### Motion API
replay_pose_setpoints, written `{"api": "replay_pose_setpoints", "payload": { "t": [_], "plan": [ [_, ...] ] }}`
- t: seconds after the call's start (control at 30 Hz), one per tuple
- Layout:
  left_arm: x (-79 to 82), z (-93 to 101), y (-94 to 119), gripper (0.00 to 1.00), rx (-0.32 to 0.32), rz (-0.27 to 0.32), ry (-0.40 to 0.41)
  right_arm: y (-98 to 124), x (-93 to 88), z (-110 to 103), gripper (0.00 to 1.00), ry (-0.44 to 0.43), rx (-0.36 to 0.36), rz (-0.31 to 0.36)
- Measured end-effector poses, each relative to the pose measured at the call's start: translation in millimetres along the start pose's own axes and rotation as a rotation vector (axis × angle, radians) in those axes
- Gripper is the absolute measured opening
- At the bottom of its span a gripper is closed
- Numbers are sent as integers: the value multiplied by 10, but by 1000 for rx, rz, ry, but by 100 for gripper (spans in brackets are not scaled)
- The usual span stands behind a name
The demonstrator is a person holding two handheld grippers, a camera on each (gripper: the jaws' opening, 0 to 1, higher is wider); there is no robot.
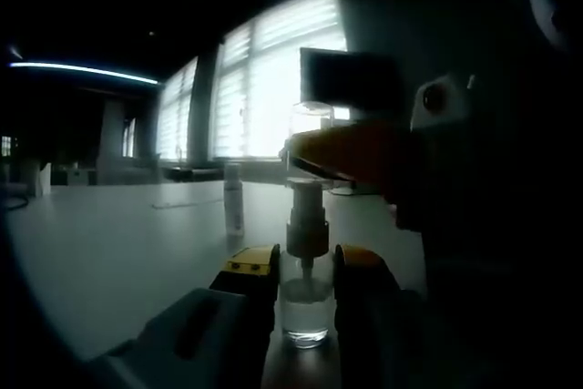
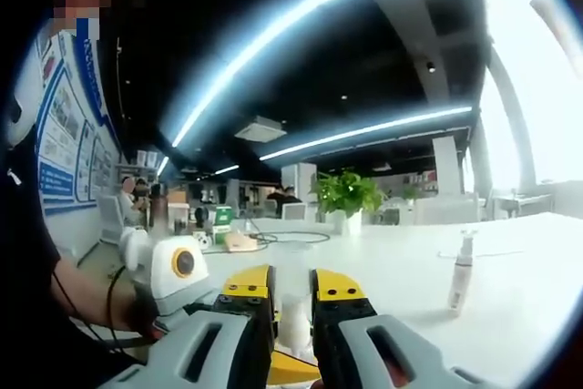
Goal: Clamp pump bottle remove cover press pump head put on cover
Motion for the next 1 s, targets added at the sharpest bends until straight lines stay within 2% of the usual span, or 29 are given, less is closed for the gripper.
{"api": "replay_pose_setpoints", "payload": {
  "t": [0.3, 1.0],
  "plan": [
    [-8, -26, -4, 15, 17, -4, -6, 5, 103, -5, 10, 15, -9, 30],
    [-34, -147, 6, 15, 58, -12, -16, 109, 146, 274, 10, 31, -86, 34]
  ]
}}
Point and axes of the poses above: the point that each gripper's makers call its tool centre point, and the gripper's own axes: y roughly backward along the fingers, z roughly to its right, x roughly out of its top, the point moved 2 cm from there along y, roughly backward along the fingers, and after that the axes turned 6 degrees about z, right-handed, at the moved point
